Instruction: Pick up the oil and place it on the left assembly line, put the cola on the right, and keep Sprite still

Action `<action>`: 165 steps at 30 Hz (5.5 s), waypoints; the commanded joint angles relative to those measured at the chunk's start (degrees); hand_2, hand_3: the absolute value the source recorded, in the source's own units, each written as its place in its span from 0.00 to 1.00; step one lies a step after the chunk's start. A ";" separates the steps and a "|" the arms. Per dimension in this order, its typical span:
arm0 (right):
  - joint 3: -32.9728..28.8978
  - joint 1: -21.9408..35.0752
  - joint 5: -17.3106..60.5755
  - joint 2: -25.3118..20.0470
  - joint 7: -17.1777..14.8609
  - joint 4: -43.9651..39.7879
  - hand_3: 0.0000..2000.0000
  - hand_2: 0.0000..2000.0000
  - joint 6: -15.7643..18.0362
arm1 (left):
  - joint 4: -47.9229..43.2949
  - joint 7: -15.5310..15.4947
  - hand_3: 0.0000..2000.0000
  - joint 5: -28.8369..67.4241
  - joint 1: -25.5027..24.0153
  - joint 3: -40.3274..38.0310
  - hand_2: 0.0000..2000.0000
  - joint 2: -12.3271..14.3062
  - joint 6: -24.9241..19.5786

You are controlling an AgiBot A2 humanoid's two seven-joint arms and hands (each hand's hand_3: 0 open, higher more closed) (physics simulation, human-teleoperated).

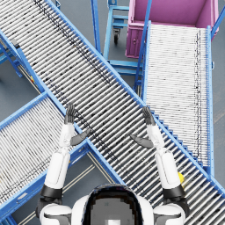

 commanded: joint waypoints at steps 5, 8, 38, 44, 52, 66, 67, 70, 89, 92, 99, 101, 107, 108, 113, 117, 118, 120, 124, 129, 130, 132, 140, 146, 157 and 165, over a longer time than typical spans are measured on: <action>0.00 0.00 0.00 0.00 0.00 0.00 0.00 0.00 0.00 | 0.00 0.00 0.00 0.00 0.00 0.00 0.00 0.00 0.00; 0.00 0.00 0.00 0.00 0.00 0.00 0.00 0.00 0.00 | 0.00 0.00 0.00 0.00 0.00 0.00 0.00 0.00 0.00; -8.20 5.02 7.60 -4.21 5.73 5.75 0.00 0.00 -5.66 | -5.05 -5.71 0.00 7.59 7.37 -9.06 0.00 5.08 -5.72; -11.33 6.95 19.37 -5.03 5.78 8.13 0.00 0.00 -5.71 | -7.42 -5.76 0.00 19.36 9.65 -12.75 0.00 5.68 -5.77; -14.86 7.22 21.58 -5.46 5.78 10.02 0.00 0.00 -5.71 | -9.26 -5.76 0.00 21.57 9.36 -15.49 0.00 6.09 -5.78; -16.76 7.03 21.73 -6.20 5.78 9.98 0.00 0.00 -5.71 | -10.76 -5.76 0.00 21.72 8.00 -16.61 0.00 6.88 -5.78; -16.57 6.65 21.73 -6.30 5.78 9.99 0.00 0.00 -5.71 | -10.71 -5.76 0.00 21.72 8.00 -16.87 0.00 6.92 -5.78; -16.54 6.34 21.73 -6.50 5.78 10.03 0.00 0.00 -5.71 | -11.02 -5.76 0.00 21.72 7.85 -16.79 0.00 7.06 -5.78; -16.91 5.12 21.73 -7.44 5.78 11.63 0.00 0.00 -5.71 | -12.08 -5.76 0.00 21.72 6.84 -17.25 0.00 7.84 -5.78; -16.76 4.62 21.73 -7.64 5.78 12.51 0.00 0.00 -5.71 | -11.95 -5.76 0.00 21.72 6.43 -17.18 0.00 8.01 -5.78; -15.58 2.20 21.73 -8.24 5.78 13.58 0.00 0.00 -5.72 | -12.51 -5.76 0.00 21.72 6.52 -16.56 0.00 8.23 -5.78; -14.47 0.58 21.73 -8.39 5.78 14.95 0.00 0.00 -5.72 | -12.38 -5.76 0.00 21.72 6.11 -17.11 0.00 8.37 -5.78; -13.10 -2.00 21.73 -8.75 5.78 16.06 0.00 0.00 -5.71 | -12.43 -5.76 0.00 21.72 4.54 -17.63 0.00 8.87 -5.78; -13.66 -1.65 21.73 -8.83 5.78 16.09 0.00 0.00 -5.71 | -12.53 -5.76 0.00 21.72 4.95 -17.38 0.00 8.82 -5.78; -13.91 -1.47 21.73 -9.08 5.78 15.51 0.00 0.00 -5.71 | -12.85 -5.76 0.00 21.72 3.22 -17.73 0.00 9.33 -5.78; -12.26 -3.83 21.73 -9.23 5.78 15.94 0.00 0.00 -5.72 | -12.91 -5.76 0.00 21.72 3.04 -17.31 0.00 9.48 -5.78; -11.95 -5.12 21.73 -9.17 5.78 15.85 0.00 0.00 -5.72 | -12.73 -5.76 0.00 21.71 2.86 -17.55 0.00 9.54 -5.78; -10.58 -7.60 21.73 -8.85 5.78 16.26 0.00 0.00 -5.72 | -12.79 -5.76 0.00 21.71 3.23 -16.55 0.00 9.53 -5.78; -9.03 -10.42 21.73 -8.49 5.78 15.93 0.00 0.00 -5.71 | -12.60 -5.76 0.00 21.72 2.86 -15.62 0.00 9.76 -5.78; -6.46 -13.72 21.73 -7.72 5.78 12.67 0.00 0.00 -5.71 | -12.98 -5.76 0.00 21.72 2.72 -15.06 0.00 9.97 -5.78; -6.30 -14.30 21.74 -7.63 5.78 10.77 0.00 0.00 -5.71 | -12.90 -5.76 0.00 21.72 2.52 -15.33 0.00 10.03 -5.78; -5.52 -14.67 21.74 -7.65 5.78 6.67 0.00 0.00 -5.71 | -13.12 -5.76 0.00 21.72 2.34 -15.68 0.00 10.13 -5.78; -1.52 -10.58 21.73 -9.89 5.78 -10.51 0.00 0.00 -5.72 | -12.20 -5.77 0.00 21.71 2.31 -15.86 0.00 10.39 -5.78; 0.15 -6.29 21.73 -11.90 5.78 -20.91 0.00 0.00 -5.72 | -11.40 -5.77 0.00 21.71 1.77 -15.48 0.00 10.68 -5.78; 4.75 4.98 21.72 -16.76 5.82 -44.96 0.00 0.00 -5.43 | -8.33 -5.76 0.00 21.71 2.74 -15.36 0.00 10.97 -5.78; 3.58 3.89 21.96 -15.95 5.76 -37.11 1.00 1.00 -0.89 | -9.23 -5.76 0.00 21.71 0.82 -14.34 0.00 11.42 -5.78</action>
